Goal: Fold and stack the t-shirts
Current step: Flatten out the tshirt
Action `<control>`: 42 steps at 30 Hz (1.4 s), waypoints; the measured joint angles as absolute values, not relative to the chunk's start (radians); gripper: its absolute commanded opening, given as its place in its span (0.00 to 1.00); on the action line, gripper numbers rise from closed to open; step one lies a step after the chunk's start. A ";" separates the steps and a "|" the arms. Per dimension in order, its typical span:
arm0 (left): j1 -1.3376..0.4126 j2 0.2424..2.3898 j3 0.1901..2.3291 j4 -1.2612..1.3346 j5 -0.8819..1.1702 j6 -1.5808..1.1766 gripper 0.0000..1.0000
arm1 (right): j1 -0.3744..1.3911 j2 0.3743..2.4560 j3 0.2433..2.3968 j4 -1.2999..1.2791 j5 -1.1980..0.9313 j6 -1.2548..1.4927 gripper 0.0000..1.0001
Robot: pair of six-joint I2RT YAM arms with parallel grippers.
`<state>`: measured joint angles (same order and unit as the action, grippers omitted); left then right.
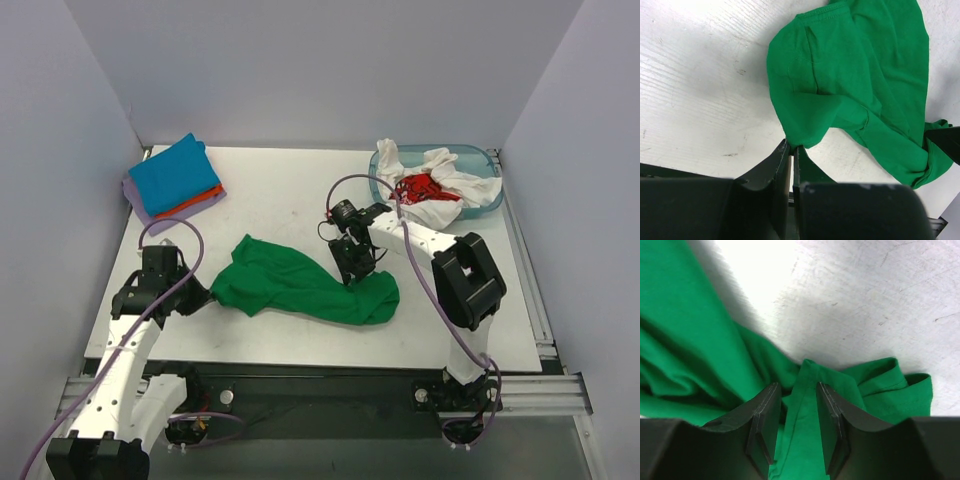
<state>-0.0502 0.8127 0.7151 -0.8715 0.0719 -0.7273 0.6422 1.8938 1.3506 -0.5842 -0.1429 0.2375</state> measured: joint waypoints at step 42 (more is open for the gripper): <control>-0.049 0.897 1.314 -0.683 -0.031 -0.717 0.00 | 0.373 1.304 1.726 -0.752 -0.006 0.332 0.00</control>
<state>-0.0494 0.8974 1.3144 -0.6830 -0.0311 -0.7170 0.3729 1.3037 1.7264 -0.7525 -0.0063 0.3321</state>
